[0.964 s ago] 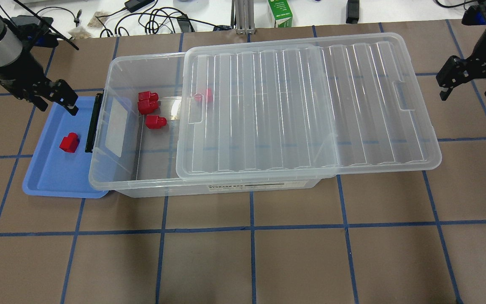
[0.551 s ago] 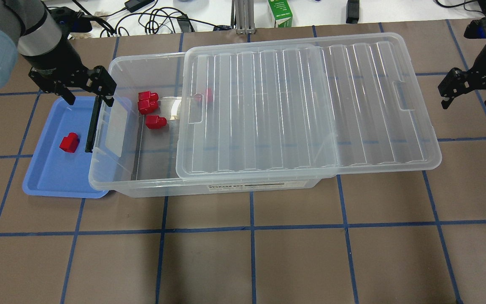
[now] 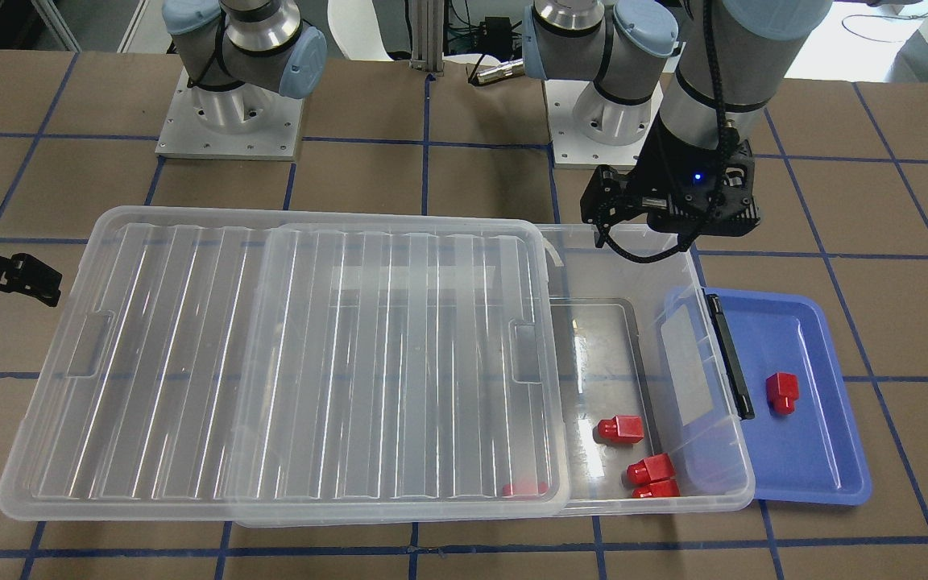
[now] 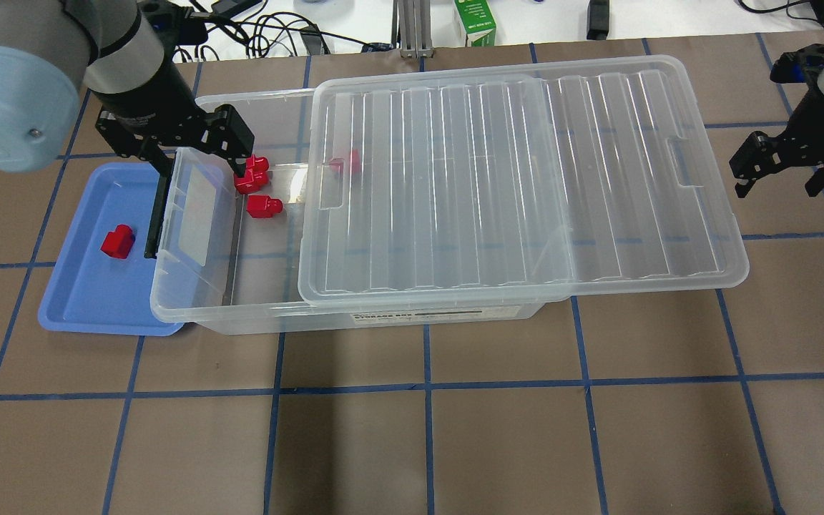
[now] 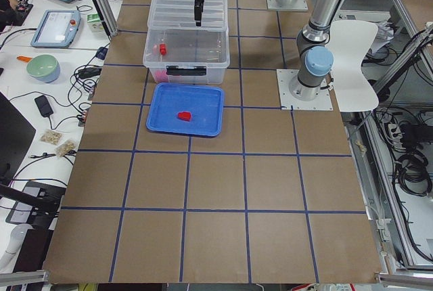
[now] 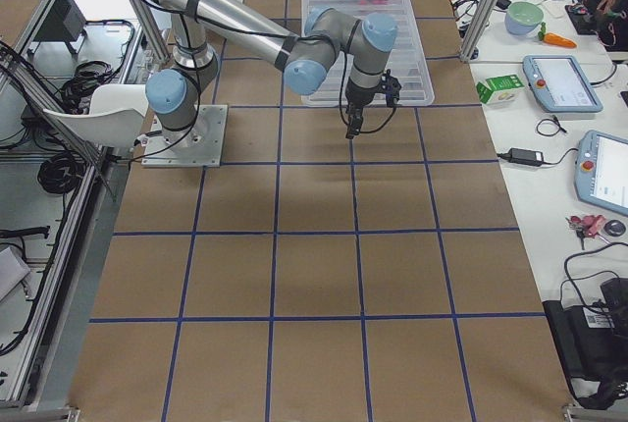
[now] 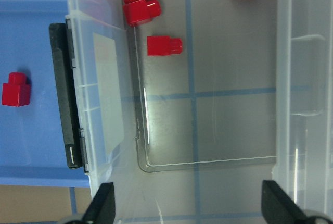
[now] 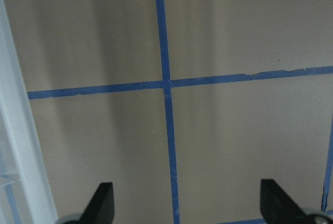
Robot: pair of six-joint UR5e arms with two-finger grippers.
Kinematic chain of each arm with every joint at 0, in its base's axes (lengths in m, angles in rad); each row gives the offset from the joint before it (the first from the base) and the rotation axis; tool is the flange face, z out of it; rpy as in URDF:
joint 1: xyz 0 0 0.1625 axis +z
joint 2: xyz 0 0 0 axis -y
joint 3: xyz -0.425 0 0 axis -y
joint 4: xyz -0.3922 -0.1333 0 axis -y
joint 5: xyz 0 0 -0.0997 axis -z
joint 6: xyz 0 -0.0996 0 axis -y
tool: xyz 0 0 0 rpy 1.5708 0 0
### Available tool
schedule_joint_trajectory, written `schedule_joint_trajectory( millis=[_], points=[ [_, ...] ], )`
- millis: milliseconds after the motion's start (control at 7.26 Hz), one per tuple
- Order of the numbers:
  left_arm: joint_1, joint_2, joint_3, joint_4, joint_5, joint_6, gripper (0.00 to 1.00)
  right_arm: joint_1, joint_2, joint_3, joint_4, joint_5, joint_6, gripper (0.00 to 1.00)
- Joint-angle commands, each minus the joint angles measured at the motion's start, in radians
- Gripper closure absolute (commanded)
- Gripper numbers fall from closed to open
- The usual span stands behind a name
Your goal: Place red block in blue tray from box
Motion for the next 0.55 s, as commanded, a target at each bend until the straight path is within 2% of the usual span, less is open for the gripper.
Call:
schedule_joint_trajectory(
  millis=[0, 413],
  points=[
    [-0.012, 0.007, -0.006, 0.005, 0.001, -0.012, 0.0, 0.031, -0.002, 0.002, -0.001, 0.001, 0.001, 0.0],
    [0.004, -0.001, 0.011, 0.012, -0.006, -0.007, 0.0, 0.054, 0.002, 0.003, -0.001, 0.002, 0.004, 0.0]
  ],
)
